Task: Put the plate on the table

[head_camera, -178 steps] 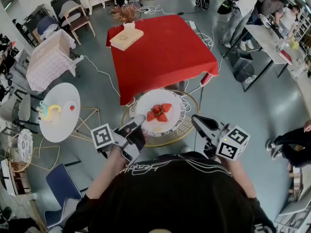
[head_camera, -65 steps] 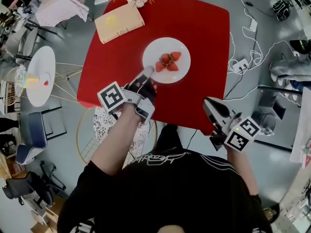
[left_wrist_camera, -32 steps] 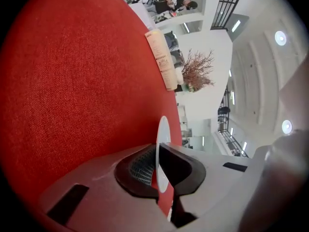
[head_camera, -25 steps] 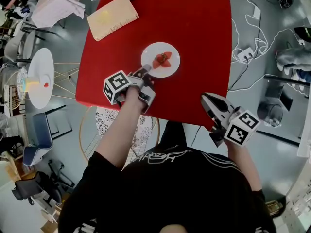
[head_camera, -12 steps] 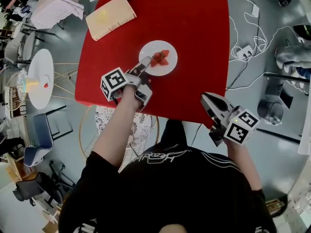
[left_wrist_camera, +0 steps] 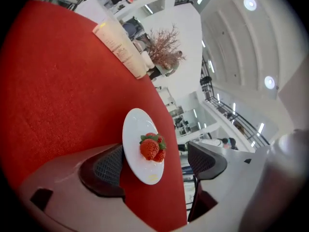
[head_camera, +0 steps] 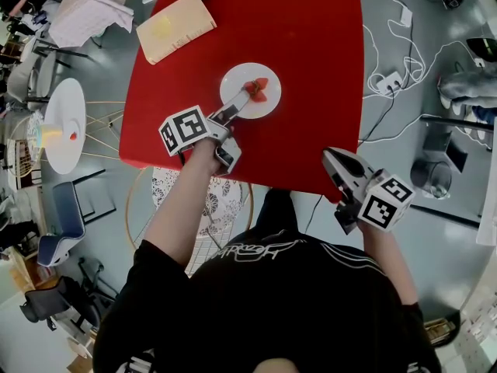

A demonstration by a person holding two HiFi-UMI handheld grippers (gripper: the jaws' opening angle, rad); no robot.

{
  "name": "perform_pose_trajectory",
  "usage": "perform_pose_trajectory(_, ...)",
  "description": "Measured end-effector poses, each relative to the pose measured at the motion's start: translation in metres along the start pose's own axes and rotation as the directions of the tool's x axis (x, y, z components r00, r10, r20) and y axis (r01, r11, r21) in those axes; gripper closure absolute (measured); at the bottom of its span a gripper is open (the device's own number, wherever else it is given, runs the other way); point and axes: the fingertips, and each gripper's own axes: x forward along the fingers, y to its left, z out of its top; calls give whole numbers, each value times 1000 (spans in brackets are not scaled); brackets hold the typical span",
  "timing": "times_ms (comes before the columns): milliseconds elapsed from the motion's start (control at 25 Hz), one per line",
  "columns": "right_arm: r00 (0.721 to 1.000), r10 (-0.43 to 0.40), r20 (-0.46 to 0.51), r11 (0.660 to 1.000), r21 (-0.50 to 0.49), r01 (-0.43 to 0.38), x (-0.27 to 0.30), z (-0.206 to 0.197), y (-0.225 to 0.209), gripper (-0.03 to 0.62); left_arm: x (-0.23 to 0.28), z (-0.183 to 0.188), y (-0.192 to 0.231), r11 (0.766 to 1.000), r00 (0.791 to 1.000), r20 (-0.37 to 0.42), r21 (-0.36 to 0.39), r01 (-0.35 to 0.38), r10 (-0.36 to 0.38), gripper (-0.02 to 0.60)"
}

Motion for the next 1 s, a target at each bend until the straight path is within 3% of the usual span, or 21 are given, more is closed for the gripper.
perform_pose_trajectory(240, 1000, -7, -4, 1000, -2, 7, -4, -3, 2, 588, -2, -16, -1, 980, 993, -98, 194, -46, 66, 175)
perform_pose_trajectory(400, 1000, -6, -3, 1000, -3, 6, -8, -6, 4, 588, -6, -28, 7, 919, 969, -156, 376, -122, 193, 175)
perform_pose_trajectory(520, 1000, -5, -3, 1000, -6, 5, -10, -9, 7, 588, -10, -34, 8, 876, 958, -159, 461, -141, 238, 175)
perform_pose_trajectory(760, 1000, -20, -10, 1000, -20, 20, -14, -17, 11, 588, -28, -42, -4, 775, 951, -132, 617, -141, 278, 176)
perform_pose_trajectory(920, 1000, -23, 1, 999, -46, 23, -16, -17, 19, 588, -42, -53, -27, 761, 964, -132, 642, -95, 231, 204)
perform_pose_trajectory(1000, 1000, -20, 9, 998, -63, 20, -17, -15, 26, 588, -54, -61, -44, 754, 973, -127, 653, -65, 194, 290)
